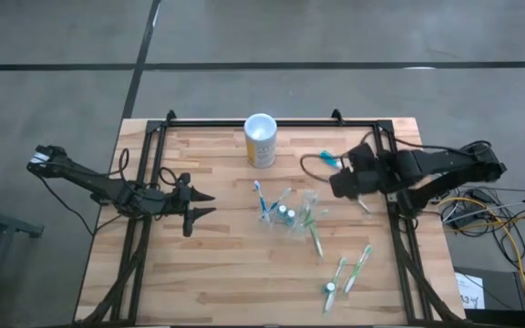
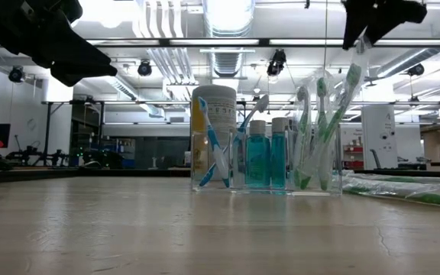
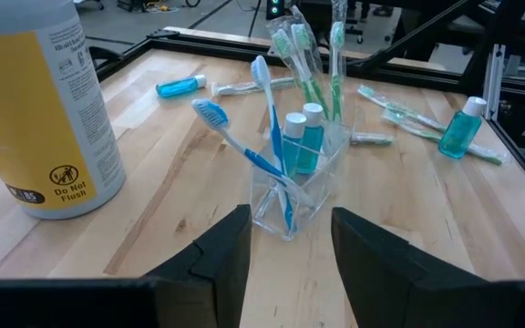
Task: Pick & Place toothbrushing station
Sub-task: Put the blue mouthwash into the middle section of the transparent organizer
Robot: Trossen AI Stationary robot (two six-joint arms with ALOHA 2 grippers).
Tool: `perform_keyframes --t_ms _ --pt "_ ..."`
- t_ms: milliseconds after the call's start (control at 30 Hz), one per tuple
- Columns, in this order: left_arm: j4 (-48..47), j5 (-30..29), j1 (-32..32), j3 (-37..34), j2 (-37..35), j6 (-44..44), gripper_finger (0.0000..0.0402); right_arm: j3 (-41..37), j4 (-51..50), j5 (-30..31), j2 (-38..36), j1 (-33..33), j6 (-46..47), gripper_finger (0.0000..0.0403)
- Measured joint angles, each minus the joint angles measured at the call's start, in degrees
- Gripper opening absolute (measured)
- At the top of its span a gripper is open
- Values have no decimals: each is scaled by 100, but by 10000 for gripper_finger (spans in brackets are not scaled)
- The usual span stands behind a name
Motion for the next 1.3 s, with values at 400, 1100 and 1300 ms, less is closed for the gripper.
perform_keyframes --t_ms 400,1100,1300 --pt "2 -2 1 2 0 0 159 -15 637 -1337 574 -1620 -1274 180" --pt "0 1 -1 2 -2 0 158 -597 1102 -2388 1239 -2977 -2021 185" --pt "0 0 1 2 -2 0 158 -1179 1693 -2568 1239 -3159 -2381 185"
